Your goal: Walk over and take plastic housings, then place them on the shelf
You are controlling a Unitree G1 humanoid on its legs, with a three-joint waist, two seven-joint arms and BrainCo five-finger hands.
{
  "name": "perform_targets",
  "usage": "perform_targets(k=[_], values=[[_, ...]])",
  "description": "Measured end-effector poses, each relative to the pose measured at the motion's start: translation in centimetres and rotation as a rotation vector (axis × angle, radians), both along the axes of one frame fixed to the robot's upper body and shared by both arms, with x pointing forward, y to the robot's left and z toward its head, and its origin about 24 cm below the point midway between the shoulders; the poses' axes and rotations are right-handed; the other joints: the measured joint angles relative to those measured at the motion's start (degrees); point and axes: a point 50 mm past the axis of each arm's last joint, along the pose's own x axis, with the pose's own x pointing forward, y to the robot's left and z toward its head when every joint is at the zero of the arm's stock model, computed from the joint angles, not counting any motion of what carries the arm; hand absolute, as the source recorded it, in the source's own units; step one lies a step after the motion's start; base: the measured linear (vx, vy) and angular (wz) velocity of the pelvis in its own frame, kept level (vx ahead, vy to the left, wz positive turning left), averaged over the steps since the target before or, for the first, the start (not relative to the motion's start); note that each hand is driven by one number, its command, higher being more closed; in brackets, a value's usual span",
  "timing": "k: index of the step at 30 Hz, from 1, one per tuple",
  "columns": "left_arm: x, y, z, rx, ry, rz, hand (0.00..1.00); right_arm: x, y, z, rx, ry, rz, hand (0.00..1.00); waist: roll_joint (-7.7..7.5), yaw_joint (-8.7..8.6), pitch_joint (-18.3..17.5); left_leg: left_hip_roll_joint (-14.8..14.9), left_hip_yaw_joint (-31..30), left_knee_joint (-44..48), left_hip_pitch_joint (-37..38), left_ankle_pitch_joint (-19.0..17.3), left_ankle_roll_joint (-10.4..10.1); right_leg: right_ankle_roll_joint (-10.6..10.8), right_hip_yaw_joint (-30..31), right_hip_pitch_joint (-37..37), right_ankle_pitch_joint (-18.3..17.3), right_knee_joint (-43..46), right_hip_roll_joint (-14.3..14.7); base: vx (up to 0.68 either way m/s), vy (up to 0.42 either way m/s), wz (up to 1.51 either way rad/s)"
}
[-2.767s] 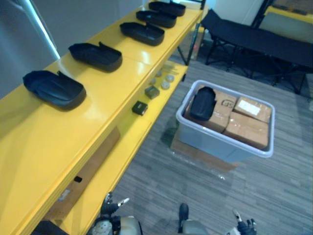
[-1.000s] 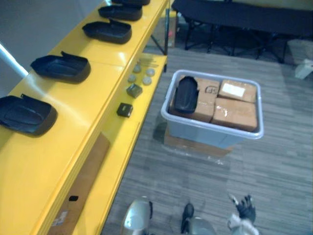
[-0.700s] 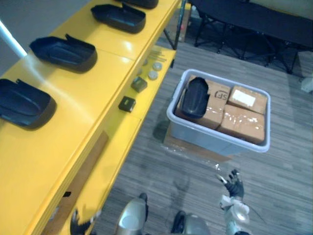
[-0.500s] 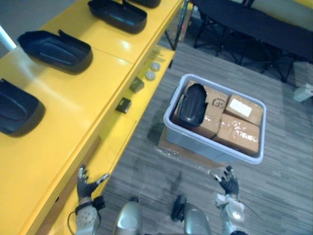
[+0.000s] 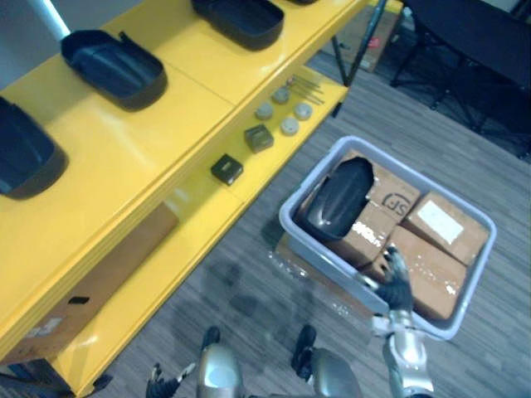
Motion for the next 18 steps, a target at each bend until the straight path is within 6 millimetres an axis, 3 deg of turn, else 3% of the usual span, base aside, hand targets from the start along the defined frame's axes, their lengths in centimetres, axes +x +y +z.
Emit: perform_targets(k=[1, 3, 6, 8, 11, 12, 14, 18], values=[[0.2, 0.3, 0.1, 0.007, -0.008, -0.005, 0.00, 0.1, 0.8, 1.4, 0.015, -0.066, 0.032, 0.00, -0.54, 0.31, 0.29, -0.17, 0.61, -0.25, -0.05, 0.08, -0.01, 0.03, 0.14, -0.19, 0.18, -0.24, -0.08, -0.10, 0.071, -0.02], [0.2, 1.5, 0.5, 0.030, -0.017, -0.016, 0.00, 0.3, 1.4, 6.1, 0.071, -0.288, 0.059, 0.00, -2.41, 0.60, 0.72, -1.37, 1.06, -0.12, -0.27, 0.27, 0.67, 0.85, 0.40, 0.12, 1.78, -1.46, -0.80, -0.05, 0.072, -0.05], [0.7, 2.6, 0.9, 0.054, -0.037, -0.033, 0.00, 1.2, -1.7, 11.3, 0.224, -0.528, -0.086, 0.00, -4.03, 0.61, 0.35, -3.03, 2.09, 0.58, -0.92, 0.52, 1.19, 1.38, 1.43, 0.38, 4.80, -3.77, -1.89, -0.01, 0.098, -0.07], [1.1, 2.7, 1.1, 0.058, -0.048, -0.038, 0.00, 2.4, -3.4, 12.9, 0.312, -0.548, -0.201, 0.00, -3.80, 0.15, 0.50, -3.59, 2.26, 1.96, -1.45, 0.32, 1.51, 1.68, 1.46, 1.43, 5.92, -5.46, -2.19, -0.02, 0.067, -0.01], [2.5, 2.5, 1.5, 0.058, -0.092, -0.061, 0.00, 4.9, -5.4, 12.6, 0.383, -0.429, -0.384, 0.00, -3.08, 0.06, 1.31, -3.66, 2.25, 2.41, -1.81, 0.26, 1.58, 1.55, 1.39, 1.89, 6.96, -6.82, -2.03, -0.04, 0.021, 0.02], [3.4, 1.9, 1.6, 0.042, -0.117, -0.081, 0.00, 6.7, -6.7, 11.7, 0.391, -0.320, -0.490, 0.00, -2.29, 0.16, 2.24, -3.61, 2.24, 3.07, -2.16, 0.12, 1.78, 1.42, 1.39, 1.99, 7.30, -7.08, -1.91, -0.07, -0.001, 0.00], [4.7, 1.1, 1.8, 0.038, -0.154, -0.135, 0.00, 8.3, -8.9, 10.8, 0.436, -0.219, -0.621, 0.00, -1.20, 0.38, 3.74, -3.53, 2.16, 3.95, -3.06, -0.08, 2.01, 1.29, 1.31, 1.79, 7.87, -7.48, -1.75, -0.11, -0.002, 0.02], [6.6, 0.4, 2.7, 0.049, -0.221, -0.204, 0.00, 9.5, -13.8, 9.8, 0.478, -0.093, -0.843, 0.00, -0.58, 1.17, 4.73, -3.63, 2.15, 4.12, -6.59, 0.25, 1.95, 1.15, 1.34, -0.82, 9.34, -8.94, -1.58, -0.07, -0.004, -0.02]])
